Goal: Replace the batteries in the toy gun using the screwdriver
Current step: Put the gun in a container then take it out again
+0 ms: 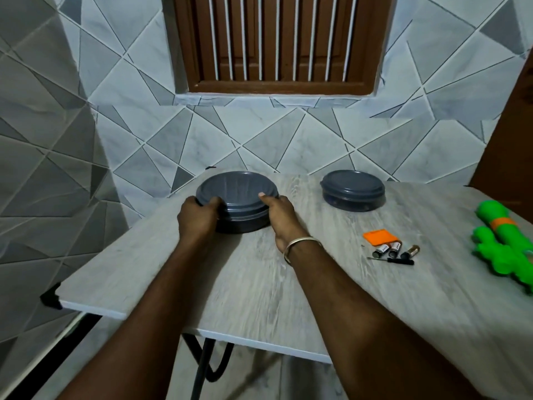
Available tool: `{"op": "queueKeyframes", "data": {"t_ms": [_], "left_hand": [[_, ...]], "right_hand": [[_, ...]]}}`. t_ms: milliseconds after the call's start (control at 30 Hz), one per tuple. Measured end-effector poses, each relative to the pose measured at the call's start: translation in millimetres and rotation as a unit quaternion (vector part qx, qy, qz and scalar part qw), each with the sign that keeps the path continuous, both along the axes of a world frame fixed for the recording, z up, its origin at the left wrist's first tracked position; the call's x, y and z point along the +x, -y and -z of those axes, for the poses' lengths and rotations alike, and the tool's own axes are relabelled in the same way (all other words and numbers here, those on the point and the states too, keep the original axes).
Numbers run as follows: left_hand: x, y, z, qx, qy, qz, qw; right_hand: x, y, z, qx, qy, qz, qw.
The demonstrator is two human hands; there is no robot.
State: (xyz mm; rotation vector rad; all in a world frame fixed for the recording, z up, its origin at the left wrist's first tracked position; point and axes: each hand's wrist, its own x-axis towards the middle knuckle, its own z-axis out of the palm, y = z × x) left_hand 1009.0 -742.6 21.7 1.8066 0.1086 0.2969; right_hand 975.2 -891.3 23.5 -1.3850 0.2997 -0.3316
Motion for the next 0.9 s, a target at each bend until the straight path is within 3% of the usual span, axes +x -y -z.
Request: {"op": "queueKeyframes", "data": {"t_ms": [233,500,900], "left_hand": [[-54.2,22.5,-12.7,-0.013,0.03,0.064,0.997],[-127.9,51.1,-6.0,0.032,0.041,0.104,0.993],[-143.4,51.6,-10.5,0.078,0.022,0.124,0.989]], "right_hand": [[-69.7,28.6,-9.6,-0.114,-0.039,0.121,0.985],[-155.9,47.1,9.5,-0.124,-0.043,0.232,0.964],[-179.3,42.6,15.3,-0.086,-0.005,0.224,0.971]]}}
